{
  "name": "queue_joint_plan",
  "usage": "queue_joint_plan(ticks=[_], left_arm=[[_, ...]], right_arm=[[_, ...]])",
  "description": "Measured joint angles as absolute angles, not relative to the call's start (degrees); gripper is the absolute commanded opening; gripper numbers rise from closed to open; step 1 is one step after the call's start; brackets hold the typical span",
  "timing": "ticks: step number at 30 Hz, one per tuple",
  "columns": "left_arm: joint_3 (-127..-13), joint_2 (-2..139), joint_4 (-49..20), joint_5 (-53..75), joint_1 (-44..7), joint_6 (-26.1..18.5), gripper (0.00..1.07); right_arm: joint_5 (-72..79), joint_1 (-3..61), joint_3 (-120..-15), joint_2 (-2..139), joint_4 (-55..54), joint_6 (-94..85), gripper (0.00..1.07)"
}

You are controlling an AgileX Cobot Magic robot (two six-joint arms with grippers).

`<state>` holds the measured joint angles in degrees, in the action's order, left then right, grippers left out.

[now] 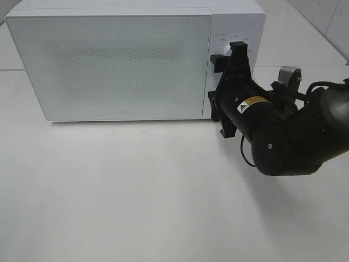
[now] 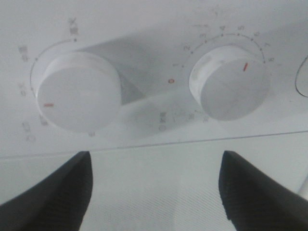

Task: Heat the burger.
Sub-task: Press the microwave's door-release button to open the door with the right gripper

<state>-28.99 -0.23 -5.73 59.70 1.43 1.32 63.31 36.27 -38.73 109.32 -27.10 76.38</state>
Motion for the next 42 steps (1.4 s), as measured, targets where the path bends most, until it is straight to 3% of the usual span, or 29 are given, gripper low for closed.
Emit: queue_joint_plan(ticks=[16, 21, 29, 37, 42], left_arm=[[-29.0, -0.2, -5.7, 59.7, 1.4, 1.3, 1.0], [-29.0, -0.2, -5.7, 59.7, 1.4, 1.3, 1.0], [-29.0, -0.2, -5.7, 59.7, 1.4, 1.3, 1.0], [-29.0, -0.2, -5.7, 59.7, 1.4, 1.3, 1.0], [-29.0, -0.2, -5.7, 59.7, 1.4, 1.3, 1.0]], right_arm=[[20.2, 36.3, -37.2, 93.6, -22.5, 32.3, 0.69], [5.2, 33.6, -38.4, 87.7, -19.4, 19.6, 0.69], [-20.1, 32.3, -45.1, 79.4, -3.8, 17.2, 0.69], [-33.2, 32.3, -46.0, 70.1, 0.4, 16.6, 0.69], [-39.8, 32.3, -46.0, 62.5, 0.6, 14.2, 0.75]])
